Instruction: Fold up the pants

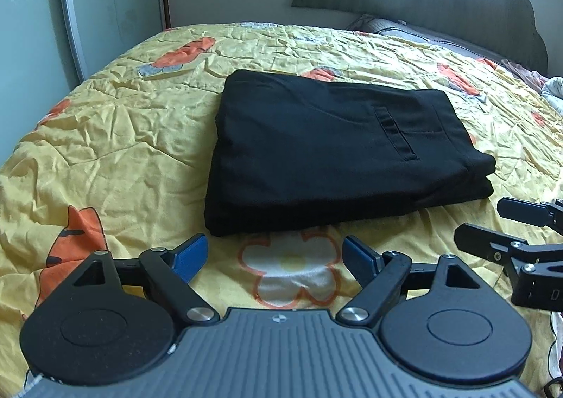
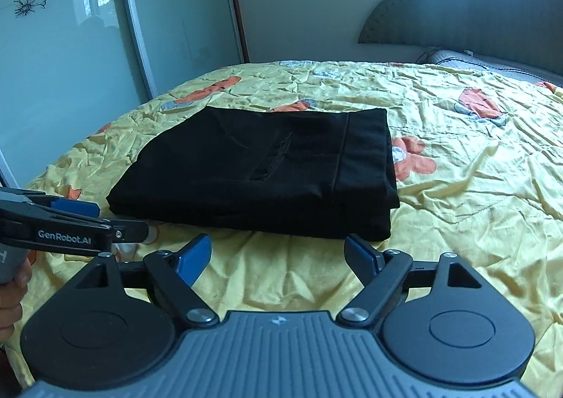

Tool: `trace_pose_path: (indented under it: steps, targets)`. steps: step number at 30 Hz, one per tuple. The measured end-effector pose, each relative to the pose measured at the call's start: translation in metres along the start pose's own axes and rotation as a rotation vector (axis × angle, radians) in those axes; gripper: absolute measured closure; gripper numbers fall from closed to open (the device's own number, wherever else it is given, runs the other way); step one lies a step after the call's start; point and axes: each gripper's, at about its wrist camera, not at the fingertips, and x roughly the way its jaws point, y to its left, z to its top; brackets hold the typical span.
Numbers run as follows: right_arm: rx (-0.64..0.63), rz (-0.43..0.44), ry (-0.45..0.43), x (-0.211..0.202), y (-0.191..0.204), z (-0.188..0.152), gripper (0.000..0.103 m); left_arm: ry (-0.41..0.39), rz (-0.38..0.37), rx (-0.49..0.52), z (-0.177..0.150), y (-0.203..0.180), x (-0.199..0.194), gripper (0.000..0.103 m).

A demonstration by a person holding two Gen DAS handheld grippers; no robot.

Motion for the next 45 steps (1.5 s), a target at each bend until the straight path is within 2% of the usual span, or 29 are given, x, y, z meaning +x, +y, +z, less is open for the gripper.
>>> trace_pose_path:
  steps: [4, 12, 18, 33, 45]
  targets:
    - [-0.001, -0.021, 0.028, 0.002, 0.011, -0.002, 0.006, 0.02, -0.01, -0.01, -0.003, -0.002, 0.002, 0.011]
    - [-0.017, -0.047, 0.048, 0.004, 0.027, -0.006, 0.0, 0.028, -0.007, -0.046, -0.008, 0.0, 0.005, 0.008]
    - [-0.028, -0.074, 0.084, 0.01, 0.032, -0.007, 0.0, 0.021, 0.001, -0.043, -0.01, 0.0, 0.006, 0.005]
    - [0.004, -0.092, 0.051, 0.009, 0.03, -0.01, 0.0, -0.018, 0.026, -0.015, -0.017, 0.001, 0.009, 0.001]
    - [0.033, -0.134, 0.068, 0.012, 0.017, -0.018, 0.0, -0.07, 0.049, 0.008, -0.024, -0.002, 0.01, 0.0]
